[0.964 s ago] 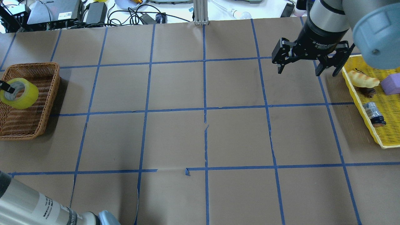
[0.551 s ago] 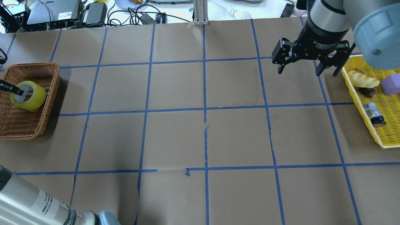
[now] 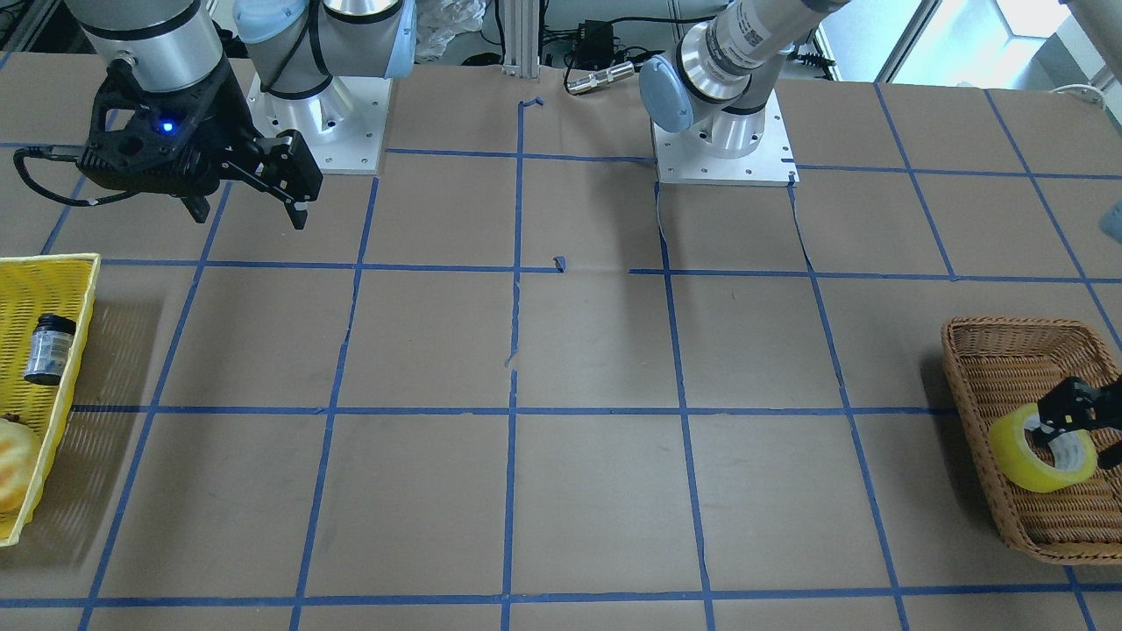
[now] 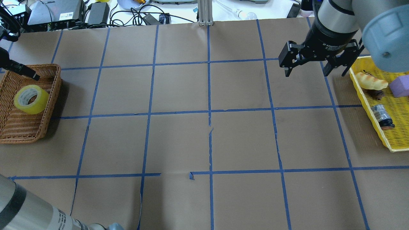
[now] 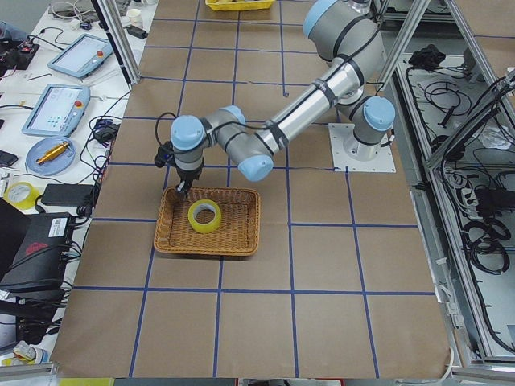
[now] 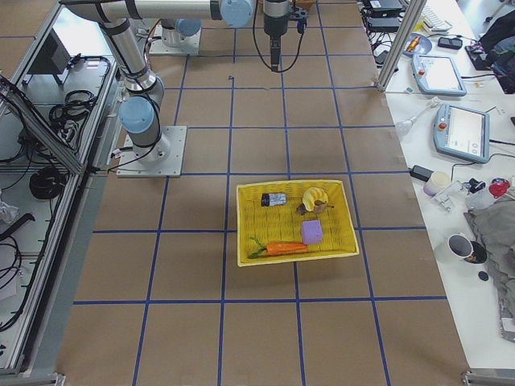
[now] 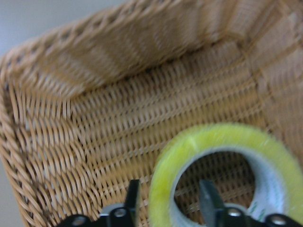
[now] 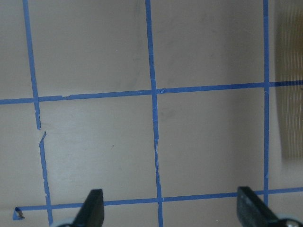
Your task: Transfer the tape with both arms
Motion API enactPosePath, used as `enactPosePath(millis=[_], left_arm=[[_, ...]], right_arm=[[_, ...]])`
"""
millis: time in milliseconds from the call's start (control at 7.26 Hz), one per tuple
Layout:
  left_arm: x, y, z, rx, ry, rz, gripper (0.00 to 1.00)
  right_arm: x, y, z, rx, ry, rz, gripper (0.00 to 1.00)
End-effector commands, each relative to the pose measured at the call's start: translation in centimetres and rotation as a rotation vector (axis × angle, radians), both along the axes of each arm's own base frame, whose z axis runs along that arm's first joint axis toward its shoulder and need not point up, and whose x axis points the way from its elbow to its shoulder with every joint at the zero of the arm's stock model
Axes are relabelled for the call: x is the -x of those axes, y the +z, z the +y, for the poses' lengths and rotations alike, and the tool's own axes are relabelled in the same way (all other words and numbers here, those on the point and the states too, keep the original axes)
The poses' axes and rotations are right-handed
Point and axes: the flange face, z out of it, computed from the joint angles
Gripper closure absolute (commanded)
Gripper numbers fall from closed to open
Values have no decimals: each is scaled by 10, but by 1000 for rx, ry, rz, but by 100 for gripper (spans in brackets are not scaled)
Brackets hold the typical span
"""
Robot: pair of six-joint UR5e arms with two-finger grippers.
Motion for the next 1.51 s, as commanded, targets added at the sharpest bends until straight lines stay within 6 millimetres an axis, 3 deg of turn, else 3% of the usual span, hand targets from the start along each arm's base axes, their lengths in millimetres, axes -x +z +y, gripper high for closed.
enactPosePath(millis=[0,138,275,413,551,688,964,1239,1377], left_arm=[[177,82,17,-64,167,32,20],[266,110,38,-80,273,50,20],[339,131,73,-109,272,56,20],[388,148,110,-98,315,38,20],[396,165,133,-40,307,-41,20],[390,183,146,-15,317,-41,20],[387,172,163,-70,348,-50,20],[368,172,162,-69,378,-53,20],[371,171,164,-71,374,-52,20]], right_arm=[[-1,1,0,3,2,0,0],[-1,2,2,4,2,0,0],[-1,2,2,4,2,0,0],[-1,3,2,6,3,-2,0],[0,3,2,6,1,0,0],[0,3,2,6,-2,0,0],[-1,3,2,6,-1,0,0],[2,3,2,7,-3,9,0],[1,3,2,6,-1,7,0]])
